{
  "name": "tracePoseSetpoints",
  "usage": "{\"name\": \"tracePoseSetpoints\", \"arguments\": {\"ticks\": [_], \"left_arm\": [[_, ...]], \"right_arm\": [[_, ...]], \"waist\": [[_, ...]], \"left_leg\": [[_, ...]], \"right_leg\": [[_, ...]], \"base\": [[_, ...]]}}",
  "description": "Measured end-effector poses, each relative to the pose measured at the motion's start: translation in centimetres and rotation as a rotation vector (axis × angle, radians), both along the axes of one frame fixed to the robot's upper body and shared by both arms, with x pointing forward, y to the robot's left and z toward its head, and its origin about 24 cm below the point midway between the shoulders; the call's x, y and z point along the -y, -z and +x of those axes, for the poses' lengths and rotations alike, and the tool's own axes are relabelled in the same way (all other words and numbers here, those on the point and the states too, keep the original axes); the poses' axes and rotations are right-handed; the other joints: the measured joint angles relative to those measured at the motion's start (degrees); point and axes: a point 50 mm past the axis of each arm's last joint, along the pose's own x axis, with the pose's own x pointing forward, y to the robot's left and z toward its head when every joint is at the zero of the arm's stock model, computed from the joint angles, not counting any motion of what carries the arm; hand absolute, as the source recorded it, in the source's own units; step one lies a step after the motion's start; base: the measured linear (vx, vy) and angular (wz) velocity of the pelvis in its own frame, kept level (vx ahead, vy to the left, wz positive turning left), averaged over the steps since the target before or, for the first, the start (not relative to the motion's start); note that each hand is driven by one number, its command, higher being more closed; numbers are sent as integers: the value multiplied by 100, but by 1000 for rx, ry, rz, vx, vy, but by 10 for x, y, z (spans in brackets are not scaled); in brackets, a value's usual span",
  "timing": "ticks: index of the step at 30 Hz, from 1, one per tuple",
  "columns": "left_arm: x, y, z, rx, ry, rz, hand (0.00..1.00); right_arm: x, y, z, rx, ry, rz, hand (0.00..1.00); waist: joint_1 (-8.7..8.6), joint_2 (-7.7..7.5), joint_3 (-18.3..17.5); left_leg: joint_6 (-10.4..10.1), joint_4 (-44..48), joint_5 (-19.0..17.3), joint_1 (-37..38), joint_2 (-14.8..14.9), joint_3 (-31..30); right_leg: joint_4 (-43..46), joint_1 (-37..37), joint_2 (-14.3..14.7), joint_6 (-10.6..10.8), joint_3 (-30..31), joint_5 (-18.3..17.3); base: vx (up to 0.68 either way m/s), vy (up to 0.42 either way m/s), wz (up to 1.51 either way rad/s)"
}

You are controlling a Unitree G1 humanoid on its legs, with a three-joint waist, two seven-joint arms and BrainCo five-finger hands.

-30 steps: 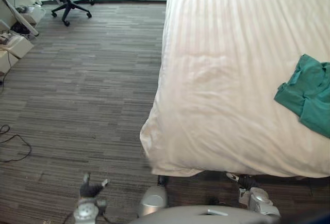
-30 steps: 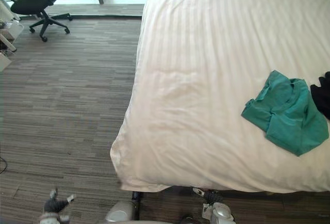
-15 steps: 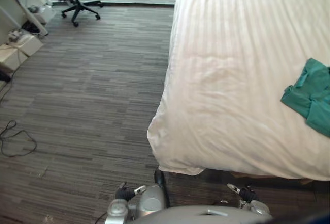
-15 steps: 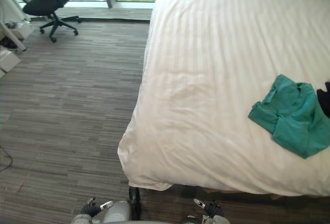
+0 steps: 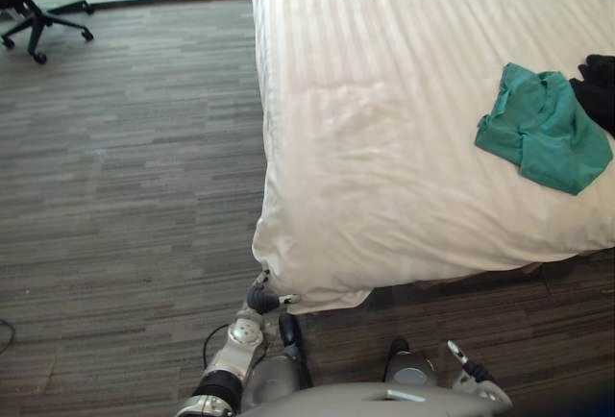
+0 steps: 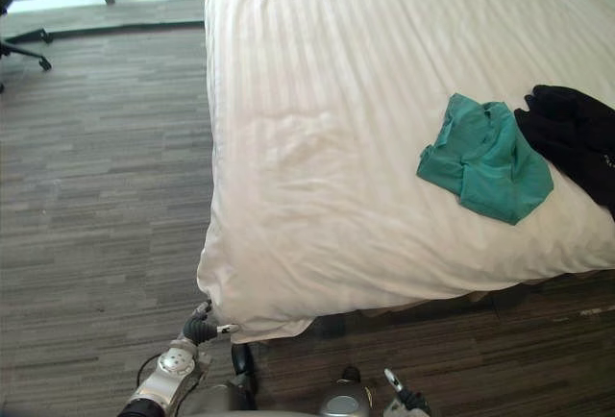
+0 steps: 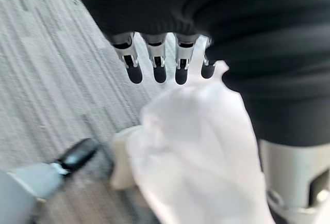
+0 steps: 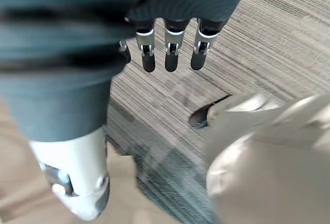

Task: Tidy the bed and pick cloth on bed and put in laundry

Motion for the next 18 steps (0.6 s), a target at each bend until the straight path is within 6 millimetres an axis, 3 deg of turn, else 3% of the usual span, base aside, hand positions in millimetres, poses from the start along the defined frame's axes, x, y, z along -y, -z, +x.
{"name": "tracePoseSetpoints", "arguments": {"ticks": [2,4,5,6,7,8,9,10,11,13,15,18], "left_arm": [[-18,1,-5,-21,-27,66,0],[-29,3,-17,-49,-54,83,0],[-39,4,-24,-66,-102,93,0],[-41,6,-29,-80,-105,98,0],[-44,8,-36,-100,-115,96,0],[-48,11,-46,-121,-146,94,0],[-49,13,-53,-137,-162,91,0],[-52,16,-65,-167,-178,93,0],[-49,18,-70,-176,-179,85,0],[-43,20,-69,-179,-173,65,0],[-34,20,-62,-163,-154,39,0],[-28,19,-54,-150,-119,45,0]], "right_arm": [[33,-26,37,124,79,-101,0],[64,-49,57,208,136,-177,0],[117,-88,68,314,258,-285,100],[137,-107,71,353,267,-361,100],[163,-147,81,447,207,-500,100],[167,-189,88,566,114,-684,100],[157,-206,94,645,80,-737,100],[133,-228,94,784,49,-798,100],[104,-237,93,886,24,-835,100],[73,-226,102,910,-20,-782,100],[45,-218,115,926,-111,-712,100],[3,-239,130,1081,-320,-682,100]], "waist": [[126,-25,81],[102,-45,115],[150,38,129],[198,93,129],[236,236,176],[138,37,11],[96,10,-60],[61,-25,-120],[66,-139,-199],[128,-248,-271],[145,-214,-255],[164,-18,-276]], "left_leg": [[68,6,-106,-110,88,201],[117,201,-249,-147,132,249],[171,610,-541,-193,291,335],[178,714,-645,-206,382,371],[170,880,-799,-251,487,391],[157,882,-851,-242,384,396],[136,859,-875,-257,373,413],[115,838,-870,-269,356,419],[75,827,-867,-255,339,491],[123,944,-886,-286,333,619],[183,1126,-948,-319,326,562],[191,1218,-962,-297,324,356]], "right_leg": [[-42,-193,92,-499,75,353],[35,-259,100,-591,141,651],[-8,-253,205,-524,309,1102],[-73,-233,278,-510,420,1252],[390,-332,375,-325,625,926],[632,-516,337,-262,688,843],[579,-528,340,-176,798,888],[420,-456,357,-144,869,910],[172,-418,356,-143,881,910],[-42,-351,355,-143,970,910],[-218,-214,334,-143,967,910],[-332,-13,346,-139,943,912]], "base": [[4,83,-45],[44,121,-39],[62,133,-50],[72,100,-54],[83,78,-35],[92,79,-32],[125,78,-26],[179,61,-25],[183,30,-23],[148,-7,-32],[134,-30,-10],[100,-48,16]]}}
